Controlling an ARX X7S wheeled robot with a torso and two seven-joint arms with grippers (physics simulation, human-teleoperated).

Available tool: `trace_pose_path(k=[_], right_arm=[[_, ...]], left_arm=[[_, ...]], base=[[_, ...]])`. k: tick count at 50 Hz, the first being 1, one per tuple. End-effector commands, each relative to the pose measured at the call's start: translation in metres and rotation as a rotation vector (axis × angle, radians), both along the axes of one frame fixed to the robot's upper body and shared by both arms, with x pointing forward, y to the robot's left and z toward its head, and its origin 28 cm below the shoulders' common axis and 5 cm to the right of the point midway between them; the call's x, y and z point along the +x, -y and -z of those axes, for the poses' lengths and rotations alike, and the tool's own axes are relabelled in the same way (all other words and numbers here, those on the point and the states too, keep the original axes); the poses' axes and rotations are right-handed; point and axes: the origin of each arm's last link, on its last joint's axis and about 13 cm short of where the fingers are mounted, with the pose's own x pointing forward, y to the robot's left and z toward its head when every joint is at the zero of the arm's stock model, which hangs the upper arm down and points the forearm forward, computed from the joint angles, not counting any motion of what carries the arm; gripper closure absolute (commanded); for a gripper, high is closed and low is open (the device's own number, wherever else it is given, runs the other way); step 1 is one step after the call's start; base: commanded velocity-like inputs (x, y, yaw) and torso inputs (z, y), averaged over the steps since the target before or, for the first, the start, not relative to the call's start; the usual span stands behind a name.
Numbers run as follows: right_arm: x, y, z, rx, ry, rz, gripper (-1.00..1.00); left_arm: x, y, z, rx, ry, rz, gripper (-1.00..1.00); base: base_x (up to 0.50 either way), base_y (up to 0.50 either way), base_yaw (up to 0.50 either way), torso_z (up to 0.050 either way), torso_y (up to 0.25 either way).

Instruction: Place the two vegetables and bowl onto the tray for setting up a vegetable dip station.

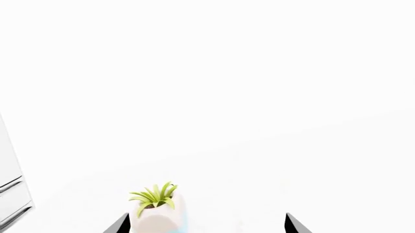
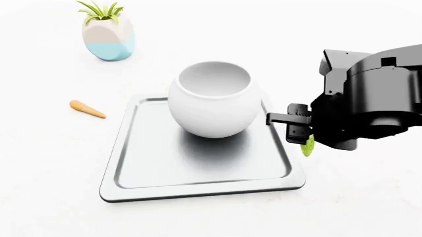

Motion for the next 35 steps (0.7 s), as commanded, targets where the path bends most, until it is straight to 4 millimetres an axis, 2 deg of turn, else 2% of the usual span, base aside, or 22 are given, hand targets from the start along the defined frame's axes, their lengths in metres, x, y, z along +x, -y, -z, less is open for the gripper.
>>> trace_pose_path(k=[1,8,17,25,28,30,35], right_arm=[[-0.018,-0.018,-0.003,0.018,0.008,-0.117,1.00],[-0.022,-0.022,-0.002,0.014,-0.018,-0.142,1.00],[-0.002,-0.029,0.017,0.025,-0.064,-0.171,1.00],[0.013,-0.035,0.022,0.028,-0.073,-0.197,1.00],[0.014,-0.037,0.024,0.039,-0.077,-0.212,1.00],[0.015,-0.038,0.024,0.028,-0.076,-0.215,1.00],[0.018,-0.039,0.028,0.029,-0.081,-0.213,1.00]], left_arm=[[-0.004,-0.002,-0.003,-0.003,0.009,-0.006,-1.00],[-0.007,-0.002,-0.004,-0.006,0.017,-0.006,-1.00],[-0.009,-0.002,-0.004,-0.006,0.021,-0.007,-1.00],[-0.009,-0.004,-0.003,-0.009,0.020,-0.012,-1.00],[-0.010,-0.004,0.008,-0.010,0.020,-0.015,-1.00],[-0.009,-0.004,-0.002,-0.008,0.020,-0.016,-1.00],[-0.011,-0.003,-0.003,-0.008,0.022,-0.015,-1.00]], base=[[0.00,0.00,0.00,0.000,0.000],[0.00,0.00,0.00,0.000,0.000],[0.00,0.00,0.00,0.000,0.000],[0.00,0.00,0.00,0.000,0.000],[0.00,0.00,0.00,0.000,0.000],[0.00,0.00,0.00,0.000,0.000],[0.00,0.00,0.00,0.000,0.000]])
